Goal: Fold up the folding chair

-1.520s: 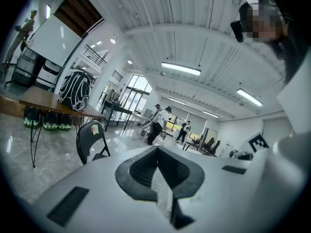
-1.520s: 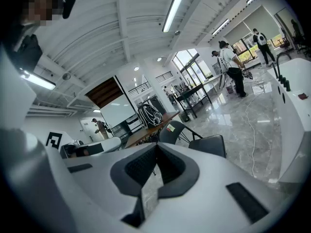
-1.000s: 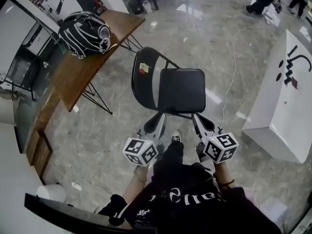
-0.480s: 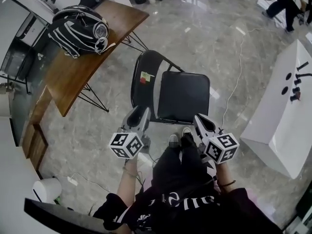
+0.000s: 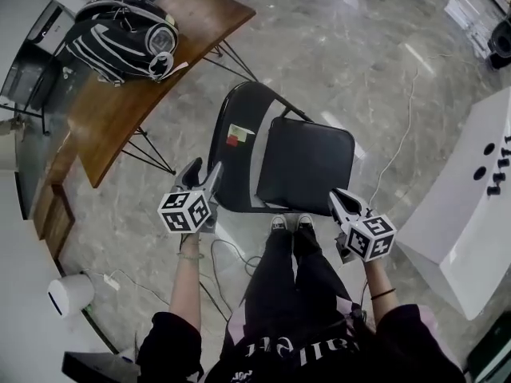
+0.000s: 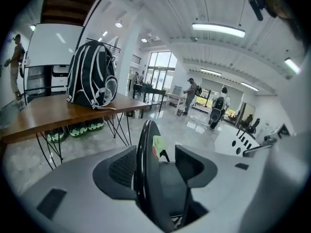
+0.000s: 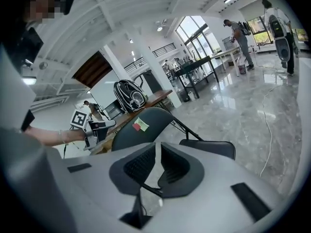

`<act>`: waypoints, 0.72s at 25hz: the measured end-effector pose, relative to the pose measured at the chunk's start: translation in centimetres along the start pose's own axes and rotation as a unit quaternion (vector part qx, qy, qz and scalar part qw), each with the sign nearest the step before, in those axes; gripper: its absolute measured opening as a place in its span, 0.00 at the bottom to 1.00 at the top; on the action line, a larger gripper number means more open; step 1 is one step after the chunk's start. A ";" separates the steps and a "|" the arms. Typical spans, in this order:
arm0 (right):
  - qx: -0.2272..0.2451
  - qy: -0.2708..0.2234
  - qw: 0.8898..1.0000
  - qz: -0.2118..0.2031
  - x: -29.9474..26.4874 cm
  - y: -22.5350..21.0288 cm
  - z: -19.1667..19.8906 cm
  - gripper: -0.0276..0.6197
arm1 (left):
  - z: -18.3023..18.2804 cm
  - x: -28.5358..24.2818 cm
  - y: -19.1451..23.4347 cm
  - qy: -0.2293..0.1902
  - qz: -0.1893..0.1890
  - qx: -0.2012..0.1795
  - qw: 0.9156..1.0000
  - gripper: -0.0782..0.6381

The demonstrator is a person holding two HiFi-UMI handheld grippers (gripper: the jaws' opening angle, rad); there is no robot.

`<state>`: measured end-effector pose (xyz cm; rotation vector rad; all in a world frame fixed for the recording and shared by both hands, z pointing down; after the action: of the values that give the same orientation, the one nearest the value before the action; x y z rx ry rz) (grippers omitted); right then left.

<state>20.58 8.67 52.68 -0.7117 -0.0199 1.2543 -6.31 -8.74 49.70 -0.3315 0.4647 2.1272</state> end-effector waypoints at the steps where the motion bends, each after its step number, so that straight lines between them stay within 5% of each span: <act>1: -0.001 0.004 1.000 0.003 -0.5 -0.9 0.4 0.08 | 0.5 -0.8 0.6 0.011 0.001 -0.003 1.000 0.43; 10: -0.043 0.032 0.999 0.003 -4.3 -7.8 6.1 0.35 | 4.1 -5.2 3.1 0.116 0.056 -0.015 0.992 0.43; 18: -0.102 0.074 0.989 0.075 -6.2 -21.3 14.3 0.47 | 4.8 -7.3 2.9 0.131 0.088 -0.029 0.987 0.39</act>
<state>31.13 7.40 76.84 -0.9976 0.0276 1.3533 -4.96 -13.44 57.51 -0.6289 0.6037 2.2817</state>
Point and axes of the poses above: the fingertips, and each gripper's own axes: x backward along the fingers, y to its left, z out of its underside, the point moved 1 cm from there along x, backward along the fingers, and after that the axes turned 10 degrees about -y, right-handed, at the moved point
